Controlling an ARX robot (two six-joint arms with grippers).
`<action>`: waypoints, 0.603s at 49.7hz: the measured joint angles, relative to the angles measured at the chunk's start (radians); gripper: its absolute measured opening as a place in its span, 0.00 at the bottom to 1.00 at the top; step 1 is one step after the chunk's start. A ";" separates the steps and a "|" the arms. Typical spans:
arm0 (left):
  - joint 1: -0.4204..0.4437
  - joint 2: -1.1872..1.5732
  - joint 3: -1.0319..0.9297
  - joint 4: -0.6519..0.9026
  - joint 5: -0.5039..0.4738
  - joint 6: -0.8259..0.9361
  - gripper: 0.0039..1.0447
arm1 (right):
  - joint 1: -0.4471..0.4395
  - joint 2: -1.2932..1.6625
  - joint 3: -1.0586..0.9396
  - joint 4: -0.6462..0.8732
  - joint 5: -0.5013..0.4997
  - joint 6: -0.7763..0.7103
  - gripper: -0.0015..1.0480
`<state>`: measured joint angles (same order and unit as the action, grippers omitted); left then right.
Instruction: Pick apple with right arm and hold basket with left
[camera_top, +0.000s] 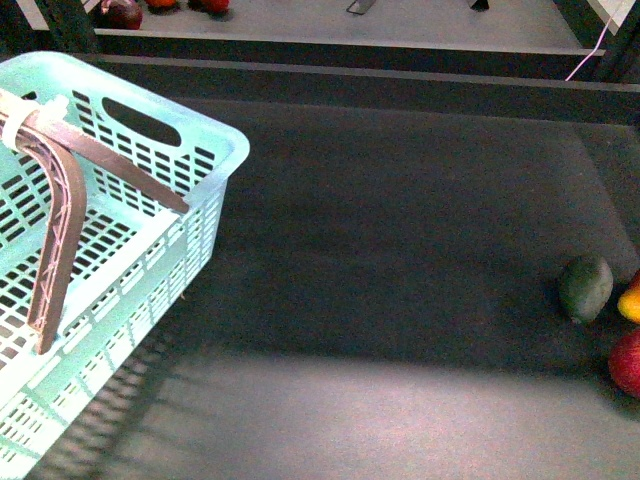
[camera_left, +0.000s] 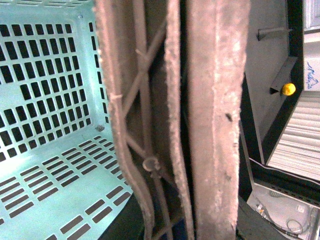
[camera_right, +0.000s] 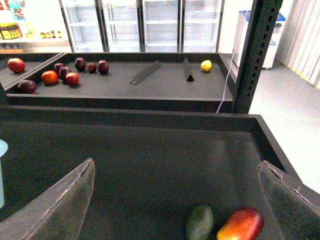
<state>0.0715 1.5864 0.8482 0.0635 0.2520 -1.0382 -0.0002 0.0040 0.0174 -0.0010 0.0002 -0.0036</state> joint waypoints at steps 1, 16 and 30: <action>-0.013 -0.016 0.002 -0.008 0.000 0.000 0.17 | 0.000 0.000 0.000 0.000 0.000 0.000 0.92; -0.239 -0.102 0.061 -0.063 -0.006 -0.007 0.17 | 0.000 0.000 0.000 0.000 0.000 0.000 0.92; -0.454 -0.106 0.109 -0.104 -0.047 -0.069 0.17 | 0.000 0.000 0.000 0.000 0.000 0.000 0.92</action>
<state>-0.3820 1.4807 0.9569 -0.0406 0.2054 -1.1069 -0.0002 0.0040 0.0174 -0.0010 0.0002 -0.0036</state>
